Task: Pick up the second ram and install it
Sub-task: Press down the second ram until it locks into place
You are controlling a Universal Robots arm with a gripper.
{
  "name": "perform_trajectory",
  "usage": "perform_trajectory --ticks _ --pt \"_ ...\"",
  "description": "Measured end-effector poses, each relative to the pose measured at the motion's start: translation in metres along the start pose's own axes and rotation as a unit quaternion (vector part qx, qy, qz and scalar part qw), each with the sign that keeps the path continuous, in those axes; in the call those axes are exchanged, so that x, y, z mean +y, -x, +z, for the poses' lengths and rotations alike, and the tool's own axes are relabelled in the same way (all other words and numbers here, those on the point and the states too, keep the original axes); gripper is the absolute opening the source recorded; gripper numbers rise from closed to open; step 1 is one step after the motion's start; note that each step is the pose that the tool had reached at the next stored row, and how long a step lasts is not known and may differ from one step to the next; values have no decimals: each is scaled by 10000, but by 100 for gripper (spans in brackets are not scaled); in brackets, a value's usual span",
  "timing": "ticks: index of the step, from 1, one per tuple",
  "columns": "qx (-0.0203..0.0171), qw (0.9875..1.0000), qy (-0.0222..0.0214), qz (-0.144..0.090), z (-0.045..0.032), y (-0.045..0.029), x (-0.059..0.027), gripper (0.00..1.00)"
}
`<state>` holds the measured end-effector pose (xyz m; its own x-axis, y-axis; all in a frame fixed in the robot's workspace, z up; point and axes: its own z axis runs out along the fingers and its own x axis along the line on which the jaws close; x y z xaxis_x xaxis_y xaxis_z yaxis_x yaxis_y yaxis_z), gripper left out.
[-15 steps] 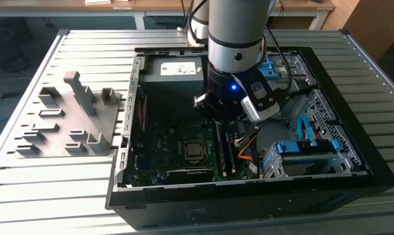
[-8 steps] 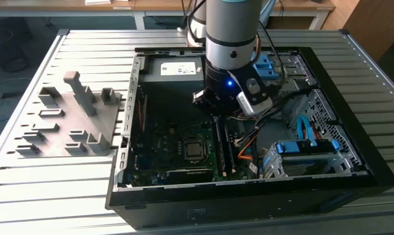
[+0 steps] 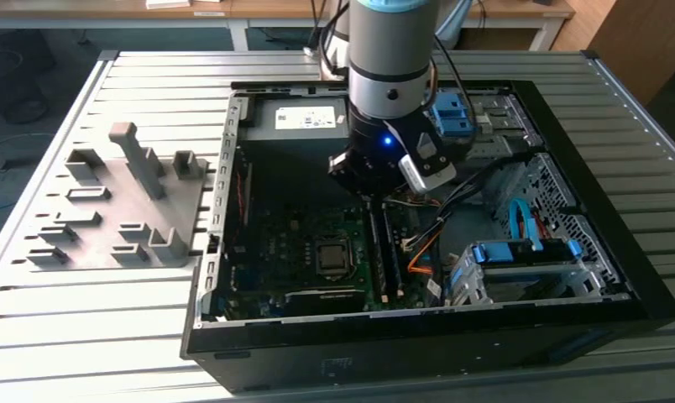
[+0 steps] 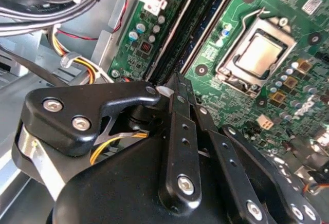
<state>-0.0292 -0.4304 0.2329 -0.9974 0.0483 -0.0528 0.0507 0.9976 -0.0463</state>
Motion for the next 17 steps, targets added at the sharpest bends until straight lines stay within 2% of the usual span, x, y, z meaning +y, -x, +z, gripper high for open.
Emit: perform_trajectory --ticks 9,12,14,15,17 --pt "2 10000 -5 -1 159 -11 18 10" --pt "2 10000 -6 -1 184 -12 18 10" --pt "-2 10000 -2 0 168 -10 21 10" --pt "-7 10000 13 1 138 -8 23 10" --pt "-3 10000 3 0 42 -4 14 10"
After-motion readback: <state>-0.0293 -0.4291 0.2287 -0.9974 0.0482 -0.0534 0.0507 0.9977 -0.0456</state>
